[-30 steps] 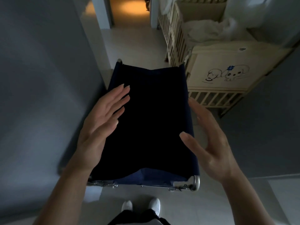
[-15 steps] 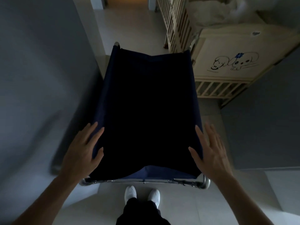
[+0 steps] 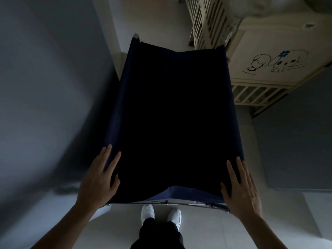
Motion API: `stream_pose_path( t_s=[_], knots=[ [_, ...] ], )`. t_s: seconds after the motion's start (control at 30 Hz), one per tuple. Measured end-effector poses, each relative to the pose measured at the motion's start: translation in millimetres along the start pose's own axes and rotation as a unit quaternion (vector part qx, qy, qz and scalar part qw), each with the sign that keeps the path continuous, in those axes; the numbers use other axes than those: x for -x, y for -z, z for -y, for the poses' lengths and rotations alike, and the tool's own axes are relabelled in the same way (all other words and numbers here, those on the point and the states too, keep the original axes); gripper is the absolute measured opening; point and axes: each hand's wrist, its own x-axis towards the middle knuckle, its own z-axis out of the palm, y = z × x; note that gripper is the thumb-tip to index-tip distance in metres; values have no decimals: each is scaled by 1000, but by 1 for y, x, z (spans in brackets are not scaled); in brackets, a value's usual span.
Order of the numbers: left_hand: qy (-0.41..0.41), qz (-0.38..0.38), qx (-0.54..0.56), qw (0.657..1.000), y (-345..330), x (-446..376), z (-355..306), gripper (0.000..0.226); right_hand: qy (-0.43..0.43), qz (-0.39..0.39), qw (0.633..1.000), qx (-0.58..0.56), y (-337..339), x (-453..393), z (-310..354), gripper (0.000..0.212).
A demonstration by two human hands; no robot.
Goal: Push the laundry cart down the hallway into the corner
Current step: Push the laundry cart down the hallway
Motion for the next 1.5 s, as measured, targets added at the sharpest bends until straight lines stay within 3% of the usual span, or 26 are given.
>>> stream_pose_path(
  t_s=[0.53, 1.5],
  knots=[
    [11, -10, -24, 1000, -6, -27, 4, 69, -2, -15, 999, 37, -2, -30, -12, 76],
    [61, -25, -40, 997, -1, -138, -13, 80, 53, -31, 997, 45, 8, -168, -40, 74]
  ],
)
